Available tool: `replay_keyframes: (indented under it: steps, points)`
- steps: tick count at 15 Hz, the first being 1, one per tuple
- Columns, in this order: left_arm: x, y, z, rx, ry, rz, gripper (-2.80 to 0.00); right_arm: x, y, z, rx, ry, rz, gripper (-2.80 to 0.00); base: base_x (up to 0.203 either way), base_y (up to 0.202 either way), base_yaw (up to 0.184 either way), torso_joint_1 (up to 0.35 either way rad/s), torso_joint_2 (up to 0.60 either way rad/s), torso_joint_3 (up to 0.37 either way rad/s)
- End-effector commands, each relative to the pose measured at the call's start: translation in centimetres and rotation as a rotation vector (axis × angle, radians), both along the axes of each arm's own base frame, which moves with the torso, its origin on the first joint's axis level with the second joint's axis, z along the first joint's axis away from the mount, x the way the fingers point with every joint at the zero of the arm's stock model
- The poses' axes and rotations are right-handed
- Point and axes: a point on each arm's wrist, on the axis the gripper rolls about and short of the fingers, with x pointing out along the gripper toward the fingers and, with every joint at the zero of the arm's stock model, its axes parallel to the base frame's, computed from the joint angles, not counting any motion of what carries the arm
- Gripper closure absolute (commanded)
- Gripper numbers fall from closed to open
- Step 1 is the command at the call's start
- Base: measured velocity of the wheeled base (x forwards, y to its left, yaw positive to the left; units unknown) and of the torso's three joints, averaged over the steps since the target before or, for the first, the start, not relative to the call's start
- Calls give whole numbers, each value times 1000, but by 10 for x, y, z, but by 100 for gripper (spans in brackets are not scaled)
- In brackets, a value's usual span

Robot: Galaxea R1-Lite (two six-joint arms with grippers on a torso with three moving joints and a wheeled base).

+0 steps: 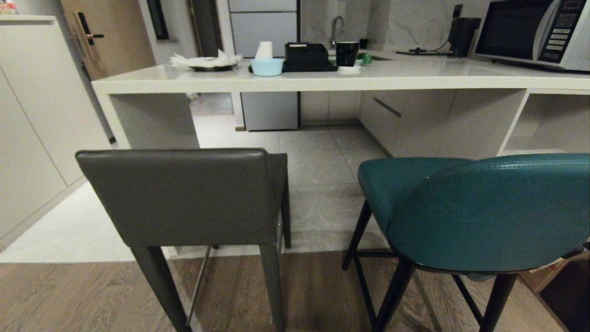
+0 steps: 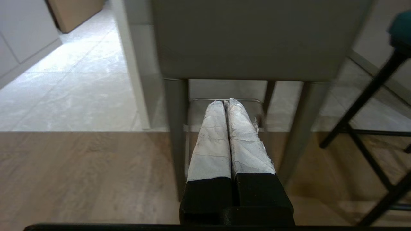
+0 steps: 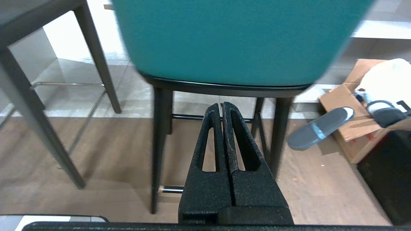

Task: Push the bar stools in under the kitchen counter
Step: Push the blue chair back under the dining table

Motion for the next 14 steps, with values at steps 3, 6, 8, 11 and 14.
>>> replay_keyframes:
  steps: [3,6,8,11,14]
  points:
    - [2,0,-5,0,19,0,0,0,0,0,-1,2,-1,0,0,-196,0,2,3,6]
    - [2,0,-5,0,19,0,0,0,0,0,4,2,-2,0,0,-193,4,2,2,2]
    - [2,0,-5,0,19,0,0,0,0,0,4,2,-2,0,0,-195,1,0,2,3]
    - [2,0,-5,0,19,0,0,0,0,0,4,2,-2,0,0,-196,1,3,1,4]
    - [2,0,-5,0,19,0,0,0,0,0,5,2,-2,0,0,-194,3,4,1,1]
